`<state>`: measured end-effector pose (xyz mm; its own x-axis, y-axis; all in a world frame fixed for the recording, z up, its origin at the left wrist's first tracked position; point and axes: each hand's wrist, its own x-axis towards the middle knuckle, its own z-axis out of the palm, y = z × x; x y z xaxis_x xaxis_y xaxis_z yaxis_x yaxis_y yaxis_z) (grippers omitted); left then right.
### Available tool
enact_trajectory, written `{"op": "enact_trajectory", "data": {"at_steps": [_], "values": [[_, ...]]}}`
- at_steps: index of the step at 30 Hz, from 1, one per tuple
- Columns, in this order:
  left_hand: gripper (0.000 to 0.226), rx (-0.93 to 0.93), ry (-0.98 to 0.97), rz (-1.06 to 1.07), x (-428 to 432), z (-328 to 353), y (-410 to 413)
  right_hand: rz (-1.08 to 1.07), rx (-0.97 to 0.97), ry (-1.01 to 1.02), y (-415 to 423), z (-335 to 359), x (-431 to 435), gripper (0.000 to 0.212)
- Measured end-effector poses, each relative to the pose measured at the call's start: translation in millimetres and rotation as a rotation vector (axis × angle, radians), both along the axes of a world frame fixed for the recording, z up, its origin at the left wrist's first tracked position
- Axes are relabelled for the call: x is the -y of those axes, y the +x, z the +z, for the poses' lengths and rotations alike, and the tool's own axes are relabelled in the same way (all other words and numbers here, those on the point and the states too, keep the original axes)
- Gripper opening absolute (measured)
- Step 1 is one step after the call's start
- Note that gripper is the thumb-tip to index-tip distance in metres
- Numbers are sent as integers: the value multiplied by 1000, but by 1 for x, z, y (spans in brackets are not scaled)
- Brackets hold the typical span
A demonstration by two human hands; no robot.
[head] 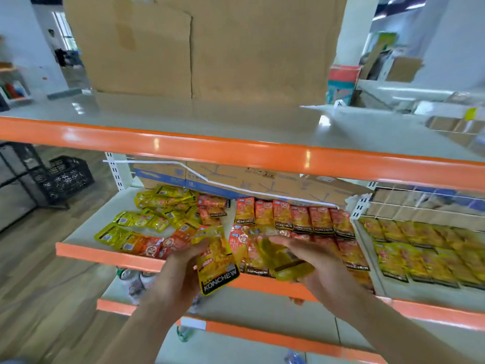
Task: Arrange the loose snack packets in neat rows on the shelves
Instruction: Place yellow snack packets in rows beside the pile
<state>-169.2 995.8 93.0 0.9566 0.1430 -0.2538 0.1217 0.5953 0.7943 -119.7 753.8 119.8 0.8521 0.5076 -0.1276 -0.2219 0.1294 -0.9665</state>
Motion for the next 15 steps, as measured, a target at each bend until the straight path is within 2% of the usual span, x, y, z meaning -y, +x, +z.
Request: {"op": "enact_trajectory", "data": {"at_steps": [2, 4, 9, 13, 15], "values": [[20, 1, 59, -33, 22, 11, 1, -96, 45, -145, -6, 4, 16, 27], [20, -4, 103, -36, 42, 18, 4, -185, 61, -173, -10, 9, 35, 21], [17, -70, 215, -7, 100, 34, 24, -418, -38, 25, -16, 22, 88, 32], [12, -116, 256, 47, 158, 39, 49, -435, -144, 112, -19, 32, 145, 17], [12, -114, 255, 15, 189, 38, 56, -469, -183, 143, -15, 35, 175, 17]]}}
